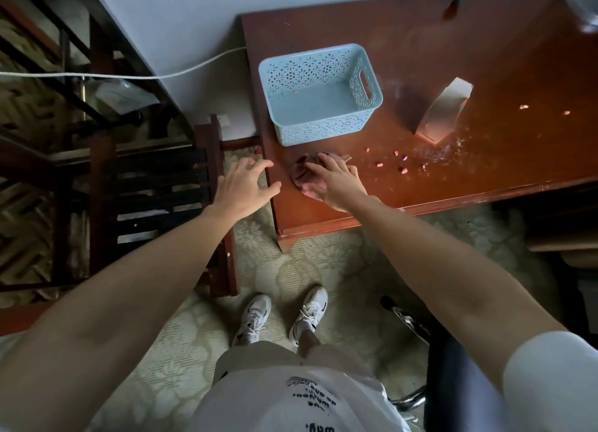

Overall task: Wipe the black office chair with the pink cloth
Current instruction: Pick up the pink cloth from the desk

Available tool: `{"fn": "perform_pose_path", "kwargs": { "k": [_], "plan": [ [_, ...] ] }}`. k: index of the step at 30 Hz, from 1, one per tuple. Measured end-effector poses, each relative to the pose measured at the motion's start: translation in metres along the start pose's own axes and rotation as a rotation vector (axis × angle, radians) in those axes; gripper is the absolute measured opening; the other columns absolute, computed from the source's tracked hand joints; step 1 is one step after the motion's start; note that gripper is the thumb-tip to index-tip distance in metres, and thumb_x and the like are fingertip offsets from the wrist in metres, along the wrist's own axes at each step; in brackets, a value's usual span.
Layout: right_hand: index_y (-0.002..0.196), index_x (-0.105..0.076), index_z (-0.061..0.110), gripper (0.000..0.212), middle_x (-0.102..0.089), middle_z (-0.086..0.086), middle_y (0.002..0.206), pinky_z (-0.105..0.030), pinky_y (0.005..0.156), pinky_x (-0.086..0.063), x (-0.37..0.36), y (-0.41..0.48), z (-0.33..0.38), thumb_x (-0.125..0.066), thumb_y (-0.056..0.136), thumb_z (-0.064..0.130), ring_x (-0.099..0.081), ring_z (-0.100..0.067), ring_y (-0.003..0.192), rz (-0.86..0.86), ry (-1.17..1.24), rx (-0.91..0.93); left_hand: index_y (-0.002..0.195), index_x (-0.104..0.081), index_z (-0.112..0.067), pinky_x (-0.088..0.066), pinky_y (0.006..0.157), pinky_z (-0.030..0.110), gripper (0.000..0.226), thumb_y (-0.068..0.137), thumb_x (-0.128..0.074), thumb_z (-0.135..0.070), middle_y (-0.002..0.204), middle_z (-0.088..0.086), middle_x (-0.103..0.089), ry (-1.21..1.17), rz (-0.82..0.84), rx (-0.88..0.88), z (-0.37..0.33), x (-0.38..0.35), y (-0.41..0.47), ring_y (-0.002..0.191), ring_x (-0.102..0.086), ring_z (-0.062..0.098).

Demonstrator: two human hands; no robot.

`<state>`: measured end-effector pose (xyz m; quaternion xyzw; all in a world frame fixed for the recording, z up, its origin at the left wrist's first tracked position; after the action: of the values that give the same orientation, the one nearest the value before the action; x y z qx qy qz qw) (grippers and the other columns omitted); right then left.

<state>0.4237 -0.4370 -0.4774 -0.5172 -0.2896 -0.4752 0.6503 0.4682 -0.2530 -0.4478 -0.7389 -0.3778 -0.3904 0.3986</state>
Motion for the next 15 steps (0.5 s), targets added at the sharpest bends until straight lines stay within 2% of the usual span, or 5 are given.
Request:
{"fn": "perform_pose_path", "kwargs": {
  "k": [3, 6, 10, 15],
  "plan": [
    [0.151, -0.027, 0.038, 0.062, -0.016, 0.002, 0.162, -0.045, 0.115, -0.015, -0.004, 0.003, -0.004, -0.039, 0.096, 0.062, -0.006, -0.019, 0.15, 0.024, -0.031, -0.001, 0.138, -0.048, -0.034, -0.035, 0.104, 0.056, 0.053, 0.092, -0.053, -0.058, 0.145, 0.005, -0.044, -0.009, 0.012, 0.003, 0.001, 0.0, 0.001, 0.136, -0.036, 0.028],
    [0.149, -0.032, 0.038, 0.057, -0.024, 0.001, 0.159, -0.044, 0.114, -0.016, -0.006, 0.005, -0.004, -0.042, 0.097, 0.058, -0.014, -0.021, 0.147, -0.003, -0.03, -0.015, 0.139, -0.046, -0.035, -0.034, 0.104, 0.058, 0.054, 0.092, -0.051, -0.06, 0.146, 0.006, -0.042, -0.004, 0.029, 0.014, 0.003, -0.003, 0.002, 0.137, -0.035, 0.029],
    [0.137, -0.053, 0.035, 0.046, -0.044, 0.0, 0.146, -0.042, 0.105, -0.024, -0.012, -0.005, 0.003, -0.056, 0.093, 0.048, -0.033, -0.023, 0.137, -0.157, 0.001, -0.03, 0.14, -0.046, -0.035, -0.034, 0.105, 0.058, 0.055, 0.092, -0.051, -0.061, 0.147, 0.007, -0.042, -0.015, 0.04, 0.018, 0.005, -0.008, 0.001, 0.138, -0.034, 0.029],
    [0.119, -0.068, 0.022, 0.031, -0.057, -0.002, 0.133, -0.043, 0.095, -0.03, -0.021, -0.022, 0.006, -0.065, 0.089, 0.032, -0.044, -0.029, 0.126, -0.303, 0.155, -0.044, 0.14, -0.046, -0.036, -0.035, 0.104, 0.058, 0.056, 0.091, -0.052, -0.061, 0.147, 0.006, -0.041, -0.021, 0.057, 0.01, 0.004, -0.011, -0.001, 0.137, -0.035, 0.028]
  ]
}}
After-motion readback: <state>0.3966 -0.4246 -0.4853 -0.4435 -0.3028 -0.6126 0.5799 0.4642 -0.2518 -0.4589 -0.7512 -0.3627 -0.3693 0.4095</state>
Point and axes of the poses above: each hand's wrist, its own y-axis towards the middle knuckle, its own x-axis out of the back of the hand, z = x × y, the point moved 9 cm from there along y, towards the middle knuckle
